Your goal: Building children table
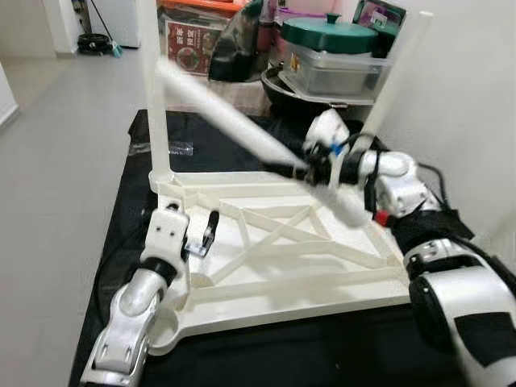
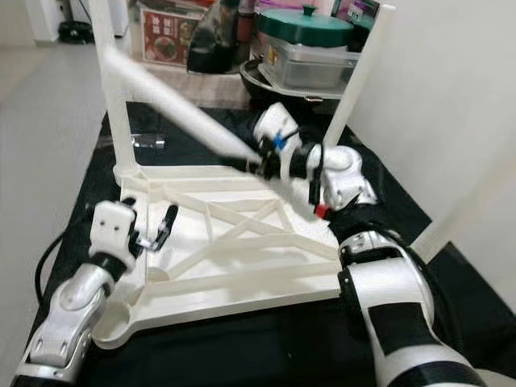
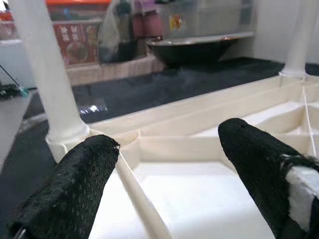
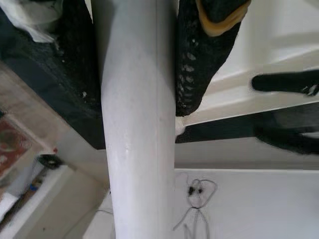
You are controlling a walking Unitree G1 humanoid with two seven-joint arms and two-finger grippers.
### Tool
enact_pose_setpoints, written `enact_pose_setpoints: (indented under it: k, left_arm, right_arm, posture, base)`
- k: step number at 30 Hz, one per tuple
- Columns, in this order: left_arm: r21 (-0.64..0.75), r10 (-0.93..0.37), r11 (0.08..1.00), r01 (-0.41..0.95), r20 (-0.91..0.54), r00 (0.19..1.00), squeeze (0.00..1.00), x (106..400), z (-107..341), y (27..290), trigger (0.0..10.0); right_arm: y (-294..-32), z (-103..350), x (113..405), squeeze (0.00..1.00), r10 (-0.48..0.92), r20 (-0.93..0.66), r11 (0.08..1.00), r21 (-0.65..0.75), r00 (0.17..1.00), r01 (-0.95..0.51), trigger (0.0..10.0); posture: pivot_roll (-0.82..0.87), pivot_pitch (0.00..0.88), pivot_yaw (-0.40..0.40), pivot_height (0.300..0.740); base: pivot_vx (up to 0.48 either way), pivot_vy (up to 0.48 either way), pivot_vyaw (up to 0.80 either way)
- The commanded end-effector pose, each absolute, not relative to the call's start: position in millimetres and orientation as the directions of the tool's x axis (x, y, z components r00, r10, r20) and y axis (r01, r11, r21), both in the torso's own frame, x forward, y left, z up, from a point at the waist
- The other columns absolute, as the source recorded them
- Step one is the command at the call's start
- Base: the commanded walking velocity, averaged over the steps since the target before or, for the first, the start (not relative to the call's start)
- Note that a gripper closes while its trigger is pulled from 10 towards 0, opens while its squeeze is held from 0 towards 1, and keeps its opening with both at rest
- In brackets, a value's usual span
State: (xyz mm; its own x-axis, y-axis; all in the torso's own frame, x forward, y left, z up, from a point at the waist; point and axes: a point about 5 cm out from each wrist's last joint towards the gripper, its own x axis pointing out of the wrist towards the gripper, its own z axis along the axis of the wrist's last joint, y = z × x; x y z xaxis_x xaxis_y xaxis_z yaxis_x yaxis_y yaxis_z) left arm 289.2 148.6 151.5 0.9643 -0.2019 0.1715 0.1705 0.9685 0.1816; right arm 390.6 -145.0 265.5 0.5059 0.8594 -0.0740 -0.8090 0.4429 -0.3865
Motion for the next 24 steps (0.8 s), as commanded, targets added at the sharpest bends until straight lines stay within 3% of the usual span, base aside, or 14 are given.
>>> enact_pose_setpoints:
  k: [1,4,5,8,12,13,14,16,19,24]
  left_arm:
    - [0.188,-0.209,0.966,0.176,0.173,0.962,0.0,290,152,147,10.0]
    - [0.19,-0.213,0.965,0.179,0.177,0.961,0.0,290,154,146,10.0]
    - [0.189,-0.216,0.965,0.182,0.18,0.96,0.0,291,154,146,10.0]
    - [0.187,-0.218,0.965,0.184,0.18,0.959,0.0,291,154,146,10.0]
    - [0.156,-0.269,0.958,0.242,0.187,0.945,0.0,288,155,139,10.0]
    - [0.156,-0.269,0.958,0.242,0.187,0.945,0.0,288,155,139,10.0]
    - [0.131,-0.334,0.941,0.313,0.191,0.923,0.0,283,156,132,10.0]
    - [0.124,-0.353,0.934,0.334,0.191,0.916,0.0,282,156,130,10.0]
    - [0.067,-0.418,0.908,0.413,0.189,0.889,0.0,278,156,122,10.0]
    - [-0.02,-0.5,0.858,0.514,0.203,0.842,0.0,276,163,115,10.0]
  right_arm:
    - [-149,254,389,0.0,0.854,-0.093,0.451,-0.358,0.512,-0.817,0.0]
    - [-152,253,392,0.0,0.821,-0.078,0.505,-0.363,0.565,-0.783,0.0]
    - [-154,260,397,0.0,0.775,-0.009,0.59,-0.345,0.632,-0.73,0.0]
    - [-155,264,400,0.0,0.745,0.037,0.639,-0.325,0.666,-0.697,0.0]
    - [-153,283,404,0.0,0.626,0.297,0.776,-0.139,0.721,-0.616,0.0]
    - [-153,283,404,0.0,0.626,0.297,0.776,-0.139,0.721,-0.616,0.0]
    - [-152,290,404,0.0,0.529,0.44,0.794,0.044,0.726,-0.606,0.0]
    - [-151,291,404,0.0,0.502,0.47,0.789,0.096,0.726,-0.607,0.0]
    - [-144,290,404,0.0,0.373,0.557,0.741,0.303,0.742,-0.6,0.0]
    - [-119,281,394,0.0,0.311,0.608,0.667,0.407,0.73,-0.624,0.0]
  posture:
    - [0.11,0.0,-0.162,0.74]
    - [0.1,0.0,-0.158,0.74]
    - [0.1,0.0,-0.154,0.74]
    - [0.1,0.0,-0.154,0.74]
    - [0.11,0.0,-0.153,0.74]
    - [0.11,0.0,-0.153,0.74]
    - [0.11,0.0,-0.153,0.74]
    - [0.11,0.0,-0.153,0.74]
    - [0.1,0.0,-0.15,0.74]
    - [0.1,0.0,-0.143,0.74]
  base:
    - [0.0,0.0,0.0]
    - [0.0,0.0,0.0]
    - [0.0,0.0,0.0]
    - [0.0,0.0,0.0]
    - [0.0,0.0,0.0]
    - [0.0,0.0,0.0]
    - [0.0,0.0,0.0]
    - [0.0,0.0,0.0]
    - [0.0,0.0,0.0]
    - [0.0,0.0,0.0]
